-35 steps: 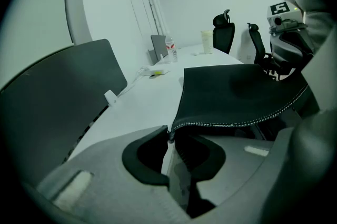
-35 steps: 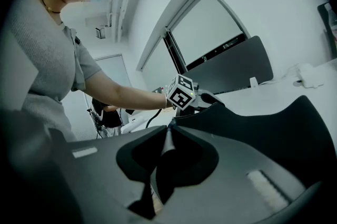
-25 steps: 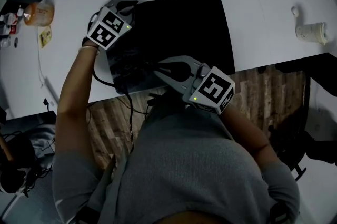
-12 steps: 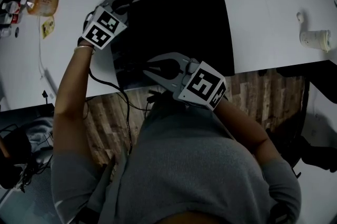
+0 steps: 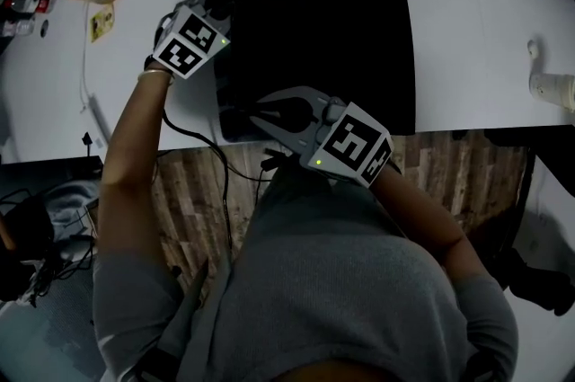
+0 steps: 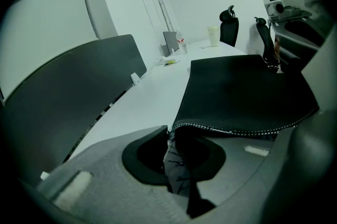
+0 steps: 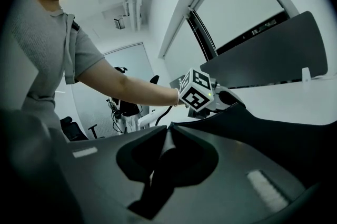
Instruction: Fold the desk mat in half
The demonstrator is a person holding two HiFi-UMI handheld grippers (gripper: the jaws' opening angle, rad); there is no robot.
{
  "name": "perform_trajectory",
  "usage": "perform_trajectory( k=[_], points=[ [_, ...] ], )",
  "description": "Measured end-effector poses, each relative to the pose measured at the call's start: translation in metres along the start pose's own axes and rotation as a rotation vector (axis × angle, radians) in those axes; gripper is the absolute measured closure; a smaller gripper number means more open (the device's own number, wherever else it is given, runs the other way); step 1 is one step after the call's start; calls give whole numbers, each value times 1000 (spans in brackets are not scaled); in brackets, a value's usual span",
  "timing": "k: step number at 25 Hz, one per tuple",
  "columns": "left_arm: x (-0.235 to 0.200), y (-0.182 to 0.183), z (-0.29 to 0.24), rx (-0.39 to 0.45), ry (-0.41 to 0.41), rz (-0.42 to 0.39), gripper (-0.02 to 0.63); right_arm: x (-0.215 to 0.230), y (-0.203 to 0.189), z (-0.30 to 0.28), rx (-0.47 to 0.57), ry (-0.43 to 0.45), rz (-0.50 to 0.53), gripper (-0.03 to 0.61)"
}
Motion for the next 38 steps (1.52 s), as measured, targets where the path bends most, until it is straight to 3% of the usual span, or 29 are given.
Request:
perform_trajectory(
  k=[17, 29, 38],
  points=[
    [-5, -31, 20, -20, 47, 2, 563, -19, 6, -38, -22, 72, 24, 546],
    [-2, -52, 18, -28, 90, -1, 555, -25, -9, -54, -58, 73, 36, 546],
    [-8, -67, 26, -68, 184, 26, 541, -28, -25, -64, -77, 54, 73, 541]
  ],
)
Point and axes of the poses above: the fingertips, and each gripper's own axes: z backward along the fingers, x to its right, y out of its top, the point moved 4 cm from there along z, backward along the fingers, and after that the axes turned 14 degrees about -y, right-handed, at the moved point
